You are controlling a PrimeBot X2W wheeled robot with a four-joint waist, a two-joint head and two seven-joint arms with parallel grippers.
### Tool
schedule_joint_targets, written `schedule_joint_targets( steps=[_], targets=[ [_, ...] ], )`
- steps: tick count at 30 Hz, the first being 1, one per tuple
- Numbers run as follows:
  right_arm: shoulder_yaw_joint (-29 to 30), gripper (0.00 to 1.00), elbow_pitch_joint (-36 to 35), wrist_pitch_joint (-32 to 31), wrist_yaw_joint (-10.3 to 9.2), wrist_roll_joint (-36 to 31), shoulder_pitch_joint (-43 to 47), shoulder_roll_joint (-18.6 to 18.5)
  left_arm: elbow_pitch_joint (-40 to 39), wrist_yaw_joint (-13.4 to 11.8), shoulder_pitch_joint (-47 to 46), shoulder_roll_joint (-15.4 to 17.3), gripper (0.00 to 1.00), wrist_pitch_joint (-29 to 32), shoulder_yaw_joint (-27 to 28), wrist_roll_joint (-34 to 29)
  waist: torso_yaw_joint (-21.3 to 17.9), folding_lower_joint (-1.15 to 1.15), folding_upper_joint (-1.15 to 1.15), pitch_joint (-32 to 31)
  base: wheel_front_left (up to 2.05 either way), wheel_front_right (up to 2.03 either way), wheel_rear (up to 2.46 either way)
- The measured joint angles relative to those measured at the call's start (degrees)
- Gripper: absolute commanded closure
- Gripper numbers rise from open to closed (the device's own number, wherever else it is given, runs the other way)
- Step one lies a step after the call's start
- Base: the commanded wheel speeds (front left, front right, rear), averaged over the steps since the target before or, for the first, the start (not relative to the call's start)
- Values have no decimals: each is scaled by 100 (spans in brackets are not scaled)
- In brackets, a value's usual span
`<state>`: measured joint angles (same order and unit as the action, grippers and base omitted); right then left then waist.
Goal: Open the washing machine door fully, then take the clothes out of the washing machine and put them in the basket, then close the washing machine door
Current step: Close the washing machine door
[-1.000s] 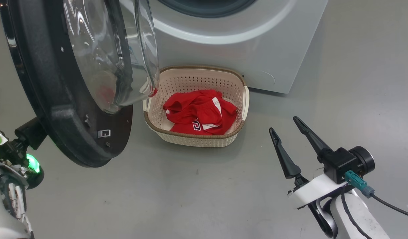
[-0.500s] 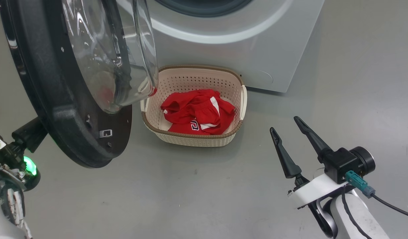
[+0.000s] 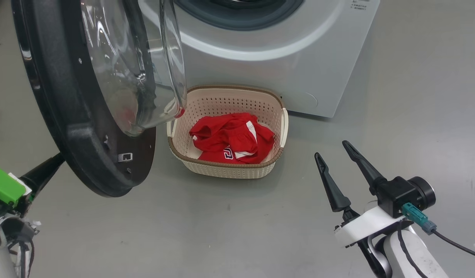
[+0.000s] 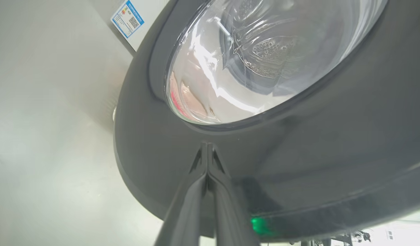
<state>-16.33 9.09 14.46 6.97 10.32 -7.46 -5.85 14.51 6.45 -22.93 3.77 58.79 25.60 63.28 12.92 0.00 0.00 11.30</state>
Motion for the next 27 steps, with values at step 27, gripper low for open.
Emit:
schedule_joint_targets(
  steps=[27],
  targets=[
    [62,0,26,4,-2,52,248,102,-1668,48,1756,805,100,-4242,-1633,-2969,74,0,0,-500,0,0,0]
  ],
)
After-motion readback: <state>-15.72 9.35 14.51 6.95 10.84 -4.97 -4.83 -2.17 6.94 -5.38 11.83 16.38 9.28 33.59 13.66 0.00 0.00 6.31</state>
